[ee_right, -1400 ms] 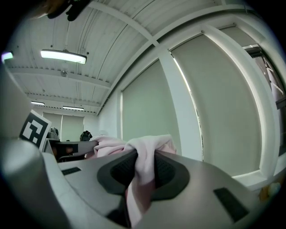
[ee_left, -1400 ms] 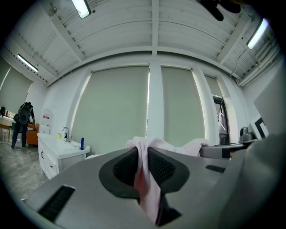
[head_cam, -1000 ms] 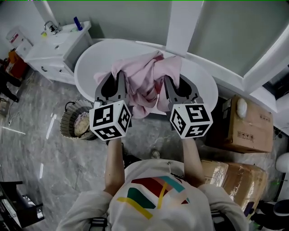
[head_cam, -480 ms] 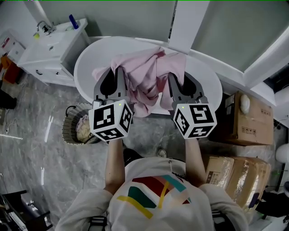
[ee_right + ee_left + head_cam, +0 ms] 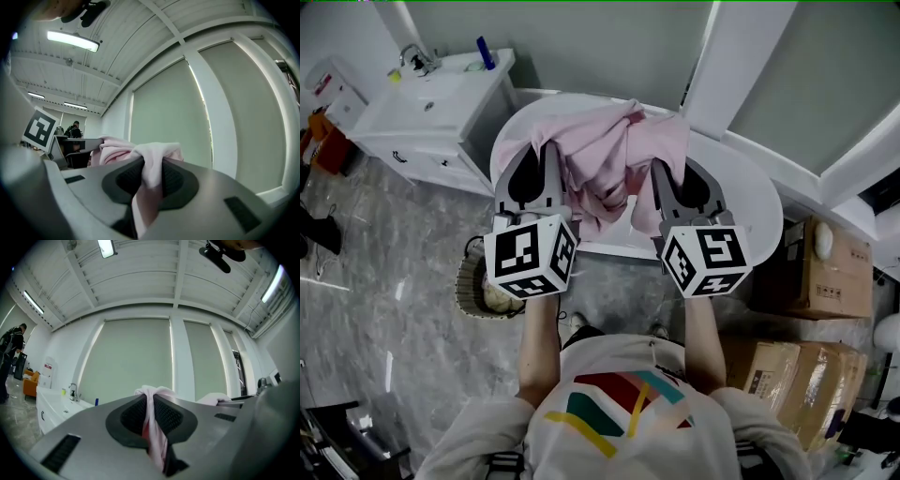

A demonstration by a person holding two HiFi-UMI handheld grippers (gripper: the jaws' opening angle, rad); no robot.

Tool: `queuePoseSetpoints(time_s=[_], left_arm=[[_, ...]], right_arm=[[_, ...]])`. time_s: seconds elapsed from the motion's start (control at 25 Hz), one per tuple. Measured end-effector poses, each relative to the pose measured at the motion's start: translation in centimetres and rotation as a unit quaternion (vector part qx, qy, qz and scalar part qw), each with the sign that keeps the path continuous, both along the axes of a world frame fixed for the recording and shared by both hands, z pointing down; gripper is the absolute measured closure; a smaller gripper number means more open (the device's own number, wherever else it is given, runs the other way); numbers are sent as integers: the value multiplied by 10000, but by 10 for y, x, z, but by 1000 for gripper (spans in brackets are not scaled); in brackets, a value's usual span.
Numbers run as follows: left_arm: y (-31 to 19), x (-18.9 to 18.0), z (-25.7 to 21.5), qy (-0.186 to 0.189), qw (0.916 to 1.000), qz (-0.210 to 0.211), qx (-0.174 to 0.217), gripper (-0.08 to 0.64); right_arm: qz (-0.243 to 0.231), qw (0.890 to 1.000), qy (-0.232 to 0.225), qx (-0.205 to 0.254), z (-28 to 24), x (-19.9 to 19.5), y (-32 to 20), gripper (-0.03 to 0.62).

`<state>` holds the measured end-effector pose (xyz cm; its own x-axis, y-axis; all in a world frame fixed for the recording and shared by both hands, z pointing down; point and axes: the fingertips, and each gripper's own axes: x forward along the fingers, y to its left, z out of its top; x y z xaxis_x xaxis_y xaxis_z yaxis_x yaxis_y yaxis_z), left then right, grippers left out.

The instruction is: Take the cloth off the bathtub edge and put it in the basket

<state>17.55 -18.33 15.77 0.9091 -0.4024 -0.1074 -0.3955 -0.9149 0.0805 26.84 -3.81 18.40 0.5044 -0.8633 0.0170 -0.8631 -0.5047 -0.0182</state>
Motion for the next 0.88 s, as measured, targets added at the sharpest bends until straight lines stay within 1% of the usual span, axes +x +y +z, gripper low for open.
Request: queuePoseSetpoints(time_s=[0.12,0.2,0.36,0.52,0.64,0.76,0.84,0.88], left_arm=[[-35,-23,-20,86,9998,-97,140,508],[-59,-45,-34,122,9994,-217,250,508],[-105,-101,-52,171,9969,-634,438,508],[-141,-159,-55,213,9916,-1179,489,508],[-162,-200,-58,181,9847,-1654,516,508],[-174,-242,-60,124,9748,-2154,561,508],[-181,-267,-61,92,9670,-2475,595,508],[-185,-280,-60,74,9615,-2682,598,508]], right_arm=[[-143,9997,112,158,-18,-19,-39,506],[-298,9990,190,286,-31,-36,-68,508],[-753,9952,404,487,-53,-77,-127,506],[-1304,9886,446,600,-60,-121,-177,506],[-1800,9804,463,658,-65,-151,-212,506],[-2317,9692,422,719,-69,-183,-242,508],[-2639,9606,396,777,-70,-203,-260,506],[-2842,9546,379,803,-71,-214,-271,506]])
